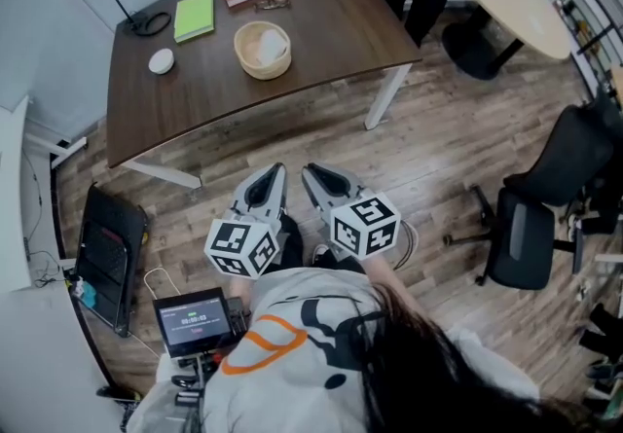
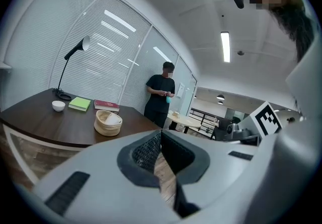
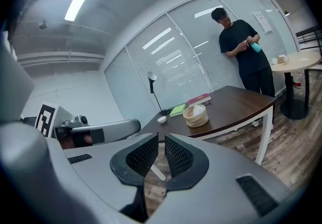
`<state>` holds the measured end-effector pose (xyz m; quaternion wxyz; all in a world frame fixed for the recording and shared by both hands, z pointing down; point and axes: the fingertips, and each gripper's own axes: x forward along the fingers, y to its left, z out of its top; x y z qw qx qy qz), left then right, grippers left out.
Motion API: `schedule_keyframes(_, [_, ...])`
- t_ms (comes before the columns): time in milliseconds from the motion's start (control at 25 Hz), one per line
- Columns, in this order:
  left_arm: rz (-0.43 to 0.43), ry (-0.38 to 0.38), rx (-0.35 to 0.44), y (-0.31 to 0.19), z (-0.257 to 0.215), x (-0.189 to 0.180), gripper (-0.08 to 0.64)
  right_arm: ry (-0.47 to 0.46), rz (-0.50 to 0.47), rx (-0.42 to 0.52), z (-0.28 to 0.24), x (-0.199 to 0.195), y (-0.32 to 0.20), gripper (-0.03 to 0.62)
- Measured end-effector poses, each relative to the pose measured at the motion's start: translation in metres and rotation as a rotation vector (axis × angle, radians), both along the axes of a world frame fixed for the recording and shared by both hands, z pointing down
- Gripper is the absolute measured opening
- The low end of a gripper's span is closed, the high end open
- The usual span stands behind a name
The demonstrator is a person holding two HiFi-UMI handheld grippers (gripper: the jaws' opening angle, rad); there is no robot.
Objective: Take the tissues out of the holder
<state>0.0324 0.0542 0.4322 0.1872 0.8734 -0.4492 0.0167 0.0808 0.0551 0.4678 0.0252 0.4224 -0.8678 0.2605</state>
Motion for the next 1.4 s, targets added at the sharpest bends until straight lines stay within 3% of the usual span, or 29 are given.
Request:
schedule_keyframes(240, [0.015, 0.006, -0.015, -0.046, 0.002, -0.018, 0.000, 0.021, 0.035, -0.031, 0.006, -0.008, -0.049, 0.049])
schedule_keyframes(840, [0.005, 0.047, -0.034, -0.178, 0.003, -0.107, 0.000, 0.064, 0.002, -0.058, 0.008, -0.102, -0.172, 0.049])
schedule_keyframes(1240, [0.059, 0.074, -0.033, -0.222, 0.004, -0.135, 0.000, 0.093, 0.053, -0.053, 0.013, -0.127, -0.212, 0.049])
schedule_keyframes(1400, [0.085, 0.077, -0.054, -0.233, 0.012, -0.133, 0.000, 0.116, 0.089, -0.074, 0.021, -0.118, -0.219, 0.049])
